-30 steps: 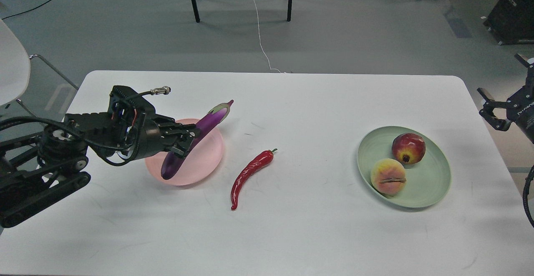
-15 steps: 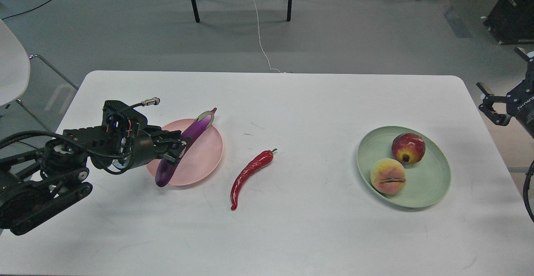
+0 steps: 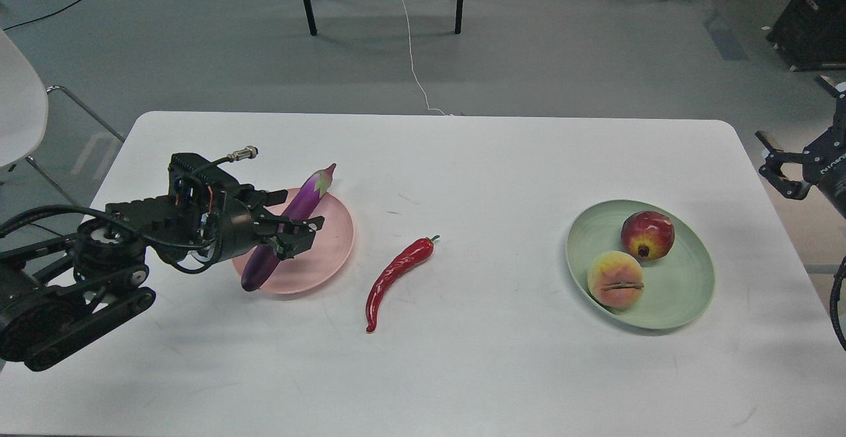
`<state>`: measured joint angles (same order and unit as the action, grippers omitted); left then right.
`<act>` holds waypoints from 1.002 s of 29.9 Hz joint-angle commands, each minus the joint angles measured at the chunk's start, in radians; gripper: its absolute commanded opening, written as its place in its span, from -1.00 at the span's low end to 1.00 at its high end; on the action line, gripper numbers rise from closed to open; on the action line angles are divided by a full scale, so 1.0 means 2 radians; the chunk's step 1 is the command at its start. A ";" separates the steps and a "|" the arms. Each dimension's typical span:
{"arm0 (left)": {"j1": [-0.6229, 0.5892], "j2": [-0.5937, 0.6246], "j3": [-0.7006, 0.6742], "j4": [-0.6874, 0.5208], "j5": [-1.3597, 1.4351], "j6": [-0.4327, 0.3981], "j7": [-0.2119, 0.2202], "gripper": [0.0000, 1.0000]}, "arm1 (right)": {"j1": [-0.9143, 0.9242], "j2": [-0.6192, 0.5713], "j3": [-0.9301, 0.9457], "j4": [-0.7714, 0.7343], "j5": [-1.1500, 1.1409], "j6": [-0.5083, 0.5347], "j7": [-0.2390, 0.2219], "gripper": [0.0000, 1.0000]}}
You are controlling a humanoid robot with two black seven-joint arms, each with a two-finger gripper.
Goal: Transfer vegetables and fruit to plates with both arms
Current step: 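Move the left hand to the red chili pepper and grasp it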
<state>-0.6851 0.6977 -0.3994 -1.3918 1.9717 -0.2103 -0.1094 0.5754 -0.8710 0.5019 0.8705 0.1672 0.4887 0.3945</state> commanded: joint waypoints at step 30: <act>-0.006 -0.139 0.087 0.033 0.105 -0.019 0.036 0.10 | 0.000 0.000 0.013 -0.004 0.000 0.000 0.001 0.97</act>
<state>-0.6983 0.4193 -0.2252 -1.3276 2.1816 -0.2452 -0.0433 0.5745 -0.8698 0.5288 0.8640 0.1672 0.4887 0.3973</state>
